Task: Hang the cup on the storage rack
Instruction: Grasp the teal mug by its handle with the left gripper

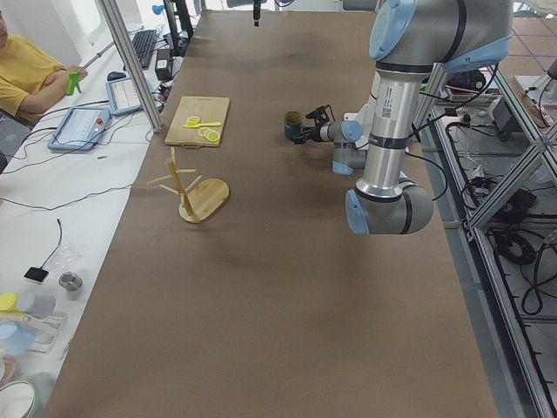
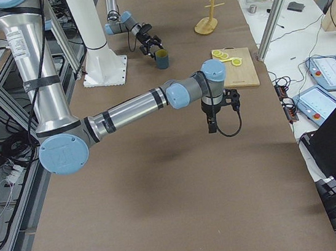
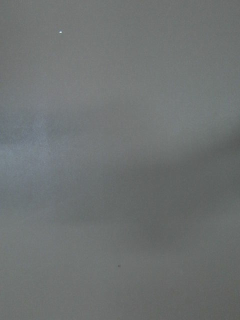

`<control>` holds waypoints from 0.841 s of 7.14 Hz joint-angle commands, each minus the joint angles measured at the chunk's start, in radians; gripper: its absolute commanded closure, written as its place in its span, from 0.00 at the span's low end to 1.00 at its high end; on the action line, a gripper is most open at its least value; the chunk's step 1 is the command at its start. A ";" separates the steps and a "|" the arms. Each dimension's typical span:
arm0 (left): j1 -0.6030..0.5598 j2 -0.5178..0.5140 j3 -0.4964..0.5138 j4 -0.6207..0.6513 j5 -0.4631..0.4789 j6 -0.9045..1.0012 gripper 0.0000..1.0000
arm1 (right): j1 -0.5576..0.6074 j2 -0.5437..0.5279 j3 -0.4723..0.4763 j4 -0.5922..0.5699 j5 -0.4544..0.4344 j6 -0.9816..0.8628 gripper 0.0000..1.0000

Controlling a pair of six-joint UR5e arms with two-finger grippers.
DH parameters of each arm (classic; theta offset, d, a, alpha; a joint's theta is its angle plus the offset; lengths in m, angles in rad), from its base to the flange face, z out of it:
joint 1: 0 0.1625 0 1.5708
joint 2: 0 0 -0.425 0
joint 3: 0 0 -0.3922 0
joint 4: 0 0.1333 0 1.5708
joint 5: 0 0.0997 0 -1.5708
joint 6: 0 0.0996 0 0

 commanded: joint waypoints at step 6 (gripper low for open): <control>0.009 -0.029 0.024 0.003 -0.017 -0.061 1.00 | 0.005 0.013 0.005 0.000 0.012 0.000 0.00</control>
